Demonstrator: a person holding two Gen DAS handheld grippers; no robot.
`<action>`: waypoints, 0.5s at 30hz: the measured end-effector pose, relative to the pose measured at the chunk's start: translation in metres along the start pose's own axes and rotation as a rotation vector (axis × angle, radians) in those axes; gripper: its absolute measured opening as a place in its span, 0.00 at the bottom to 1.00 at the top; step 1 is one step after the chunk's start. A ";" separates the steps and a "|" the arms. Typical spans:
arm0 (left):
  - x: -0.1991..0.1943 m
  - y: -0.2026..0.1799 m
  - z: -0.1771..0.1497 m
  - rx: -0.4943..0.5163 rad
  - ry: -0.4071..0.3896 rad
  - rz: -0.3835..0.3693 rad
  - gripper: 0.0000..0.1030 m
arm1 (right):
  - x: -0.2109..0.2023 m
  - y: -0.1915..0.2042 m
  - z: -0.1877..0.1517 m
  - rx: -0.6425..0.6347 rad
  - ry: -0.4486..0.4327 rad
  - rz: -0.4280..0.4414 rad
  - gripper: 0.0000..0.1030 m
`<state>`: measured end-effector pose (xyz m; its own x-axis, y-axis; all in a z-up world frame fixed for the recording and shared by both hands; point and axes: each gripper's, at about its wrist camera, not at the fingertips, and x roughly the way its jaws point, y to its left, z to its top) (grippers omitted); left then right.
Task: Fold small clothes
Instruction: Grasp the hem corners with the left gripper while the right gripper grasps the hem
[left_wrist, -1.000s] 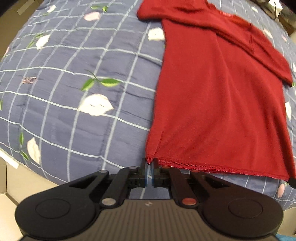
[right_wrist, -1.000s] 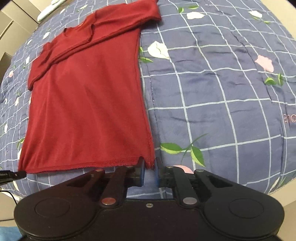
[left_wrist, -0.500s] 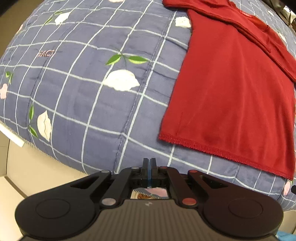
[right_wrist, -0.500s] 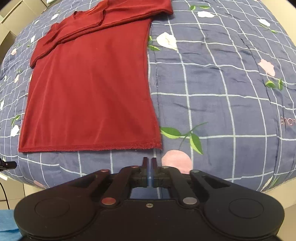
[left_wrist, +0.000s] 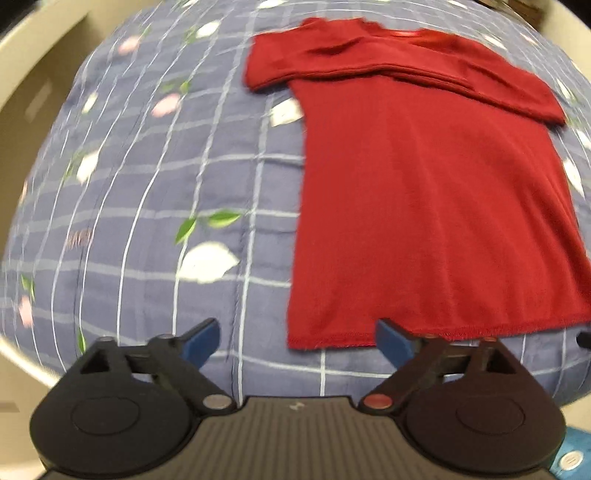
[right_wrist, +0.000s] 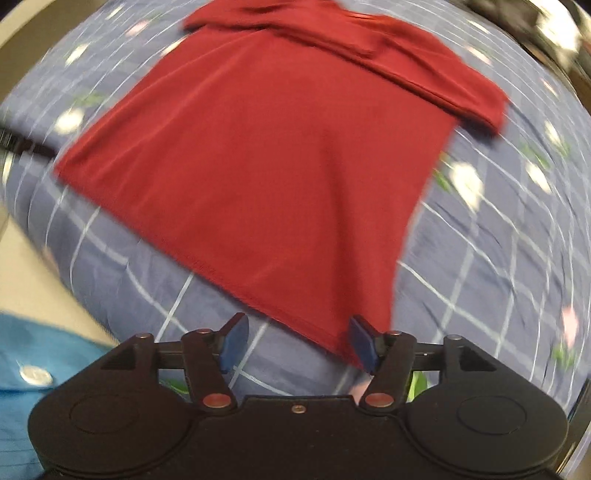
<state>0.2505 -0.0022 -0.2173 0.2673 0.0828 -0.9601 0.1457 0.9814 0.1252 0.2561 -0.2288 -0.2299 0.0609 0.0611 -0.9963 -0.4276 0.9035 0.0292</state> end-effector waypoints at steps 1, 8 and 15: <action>0.001 -0.009 0.000 0.045 -0.003 0.014 0.99 | 0.004 0.006 0.002 -0.051 0.004 -0.008 0.64; 0.018 -0.056 -0.004 0.265 0.003 0.073 0.99 | 0.037 0.034 0.003 -0.277 0.047 -0.062 0.67; 0.030 -0.082 -0.011 0.391 -0.009 0.064 0.99 | 0.045 0.033 0.001 -0.339 -0.026 -0.060 0.66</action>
<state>0.2365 -0.0783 -0.2592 0.2954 0.1384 -0.9453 0.4802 0.8339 0.2721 0.2460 -0.1957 -0.2734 0.1164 0.0267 -0.9928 -0.6976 0.7137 -0.0626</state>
